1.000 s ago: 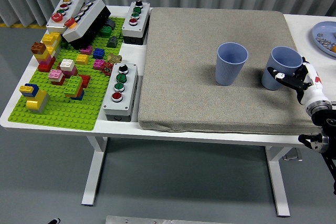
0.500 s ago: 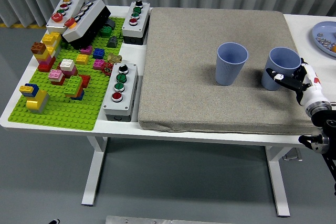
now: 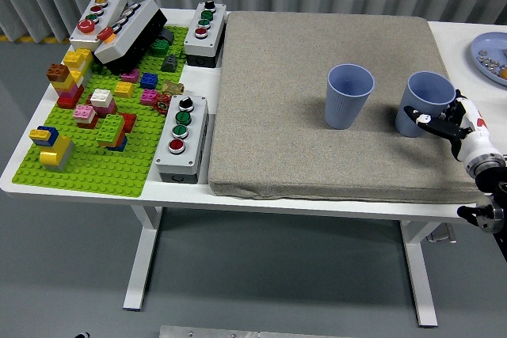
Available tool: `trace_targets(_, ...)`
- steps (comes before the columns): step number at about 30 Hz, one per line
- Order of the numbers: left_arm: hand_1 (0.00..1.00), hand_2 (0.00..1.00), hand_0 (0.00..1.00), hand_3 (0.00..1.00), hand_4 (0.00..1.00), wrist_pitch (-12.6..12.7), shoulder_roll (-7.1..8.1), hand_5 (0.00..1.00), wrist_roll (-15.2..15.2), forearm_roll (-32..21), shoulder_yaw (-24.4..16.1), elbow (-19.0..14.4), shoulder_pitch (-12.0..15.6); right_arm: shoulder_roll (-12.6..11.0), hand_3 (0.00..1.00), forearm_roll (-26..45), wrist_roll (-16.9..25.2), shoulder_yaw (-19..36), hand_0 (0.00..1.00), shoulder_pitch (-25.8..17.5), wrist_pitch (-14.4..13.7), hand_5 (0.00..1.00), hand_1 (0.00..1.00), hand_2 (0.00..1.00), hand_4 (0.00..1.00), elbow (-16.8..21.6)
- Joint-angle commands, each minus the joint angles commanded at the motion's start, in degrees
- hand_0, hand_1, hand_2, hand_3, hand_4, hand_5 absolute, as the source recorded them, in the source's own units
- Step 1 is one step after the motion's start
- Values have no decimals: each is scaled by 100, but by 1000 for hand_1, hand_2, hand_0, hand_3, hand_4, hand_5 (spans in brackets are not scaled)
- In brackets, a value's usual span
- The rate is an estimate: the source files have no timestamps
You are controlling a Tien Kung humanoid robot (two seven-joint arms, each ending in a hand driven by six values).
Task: Pick cup pour cup place
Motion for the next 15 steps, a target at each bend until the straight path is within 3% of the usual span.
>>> trace_targets(15, 782, 821, 822, 751, 559, -5, 1, 998, 3, 8, -23, 0, 2, -63, 998, -73, -96, 69, 957, -39, 138, 283, 936, 998, 841, 66)
